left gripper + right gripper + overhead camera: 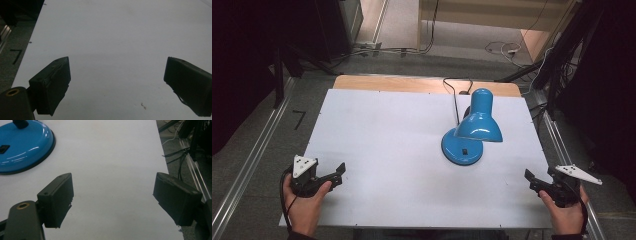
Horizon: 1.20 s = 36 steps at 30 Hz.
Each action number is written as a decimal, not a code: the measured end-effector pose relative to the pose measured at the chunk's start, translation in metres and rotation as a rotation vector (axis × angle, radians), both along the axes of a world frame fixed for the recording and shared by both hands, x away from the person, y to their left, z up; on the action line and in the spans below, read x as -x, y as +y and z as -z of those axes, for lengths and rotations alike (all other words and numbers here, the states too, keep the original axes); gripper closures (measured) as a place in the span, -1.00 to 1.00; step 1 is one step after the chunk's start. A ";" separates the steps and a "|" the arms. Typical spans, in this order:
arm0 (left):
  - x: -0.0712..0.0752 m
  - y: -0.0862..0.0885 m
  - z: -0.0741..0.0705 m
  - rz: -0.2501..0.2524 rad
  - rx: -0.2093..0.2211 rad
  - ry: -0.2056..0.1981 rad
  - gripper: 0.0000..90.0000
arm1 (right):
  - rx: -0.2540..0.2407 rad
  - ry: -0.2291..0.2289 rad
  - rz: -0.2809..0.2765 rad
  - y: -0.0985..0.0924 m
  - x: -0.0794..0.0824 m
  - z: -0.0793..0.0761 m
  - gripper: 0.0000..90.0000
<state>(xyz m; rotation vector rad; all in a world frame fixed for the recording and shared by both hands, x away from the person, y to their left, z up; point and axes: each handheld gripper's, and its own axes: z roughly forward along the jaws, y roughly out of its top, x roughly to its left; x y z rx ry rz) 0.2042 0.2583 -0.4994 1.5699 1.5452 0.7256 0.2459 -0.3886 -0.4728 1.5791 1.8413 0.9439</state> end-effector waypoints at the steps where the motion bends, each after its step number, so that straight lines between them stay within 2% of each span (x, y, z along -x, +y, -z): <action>1: 0.000 0.000 0.000 0.001 0.000 0.000 -0.84 | 0.000 0.004 0.002 0.000 0.000 0.000 -0.66; 21: 0.000 -0.001 0.000 0.013 0.002 0.003 -0.84 | 0.030 0.030 -0.056 0.018 -0.008 0.006 -0.66; 36: 0.000 -0.002 0.001 0.017 0.003 0.010 -0.84 | 0.027 0.024 -0.077 0.024 -0.009 0.005 -0.66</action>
